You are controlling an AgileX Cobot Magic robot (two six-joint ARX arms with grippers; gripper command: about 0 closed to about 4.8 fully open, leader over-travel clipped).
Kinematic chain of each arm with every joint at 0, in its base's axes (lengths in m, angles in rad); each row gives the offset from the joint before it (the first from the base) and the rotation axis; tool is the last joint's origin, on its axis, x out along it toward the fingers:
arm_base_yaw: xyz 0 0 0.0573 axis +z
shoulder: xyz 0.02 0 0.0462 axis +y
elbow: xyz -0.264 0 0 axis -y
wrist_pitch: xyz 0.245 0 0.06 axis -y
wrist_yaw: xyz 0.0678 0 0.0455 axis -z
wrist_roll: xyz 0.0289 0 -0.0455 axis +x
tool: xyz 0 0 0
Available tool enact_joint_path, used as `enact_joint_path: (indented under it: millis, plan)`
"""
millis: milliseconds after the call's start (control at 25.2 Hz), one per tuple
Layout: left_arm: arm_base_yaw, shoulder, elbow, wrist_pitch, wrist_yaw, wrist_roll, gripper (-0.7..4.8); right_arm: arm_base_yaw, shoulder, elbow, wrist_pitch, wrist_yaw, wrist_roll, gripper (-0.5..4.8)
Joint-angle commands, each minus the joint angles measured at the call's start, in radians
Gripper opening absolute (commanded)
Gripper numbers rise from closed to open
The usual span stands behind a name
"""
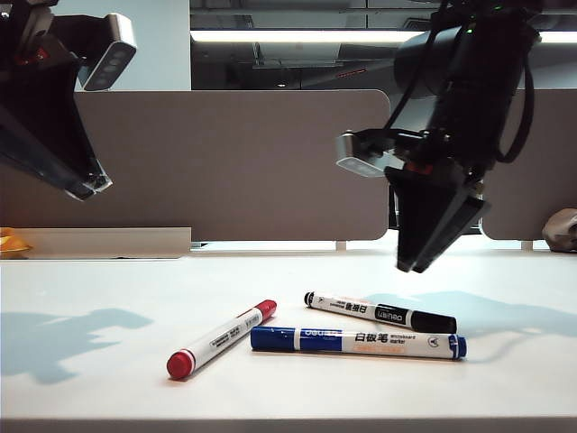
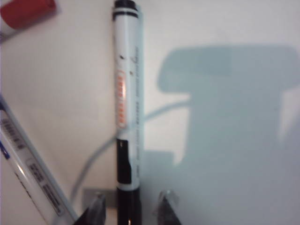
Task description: Pick up the markers one by one and line them up horizontally in a straight line on the table.
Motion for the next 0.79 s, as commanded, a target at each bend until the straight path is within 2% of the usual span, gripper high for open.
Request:
enact_joint_path:
  millis: [40,159,317,476,555,793]
  plan:
    - [0.0,-0.003,0.003,0.006,0.007,0.006,1.23,0.031,0.002,0.003,0.034,-0.017,-0.004,1.49]
    - [0.0,-0.003,0.003,-0.001,0.008,0.006,1.23,0.08,0.022,0.003,0.094,-0.012,-0.007,1.49]
    - [0.0,-0.003,0.003,-0.023,0.007,0.006,1.23,0.117,0.069,0.043,0.082,0.007,-0.006,1.49]
    - [0.0,-0.003,0.003,-0.051,0.006,0.006,1.23,0.133,0.134,0.117,0.056,0.126,-0.006,1.49]
    - [0.0,-0.003,0.003,-0.066,0.005,0.006,1.24,0.137,0.149,0.142,0.055,0.15,-0.008,1.49]
    - [0.0,-0.003,0.003,-0.069,0.005,0.006,1.23,0.137,0.158,0.148,0.055,0.14,-0.011,1.49]
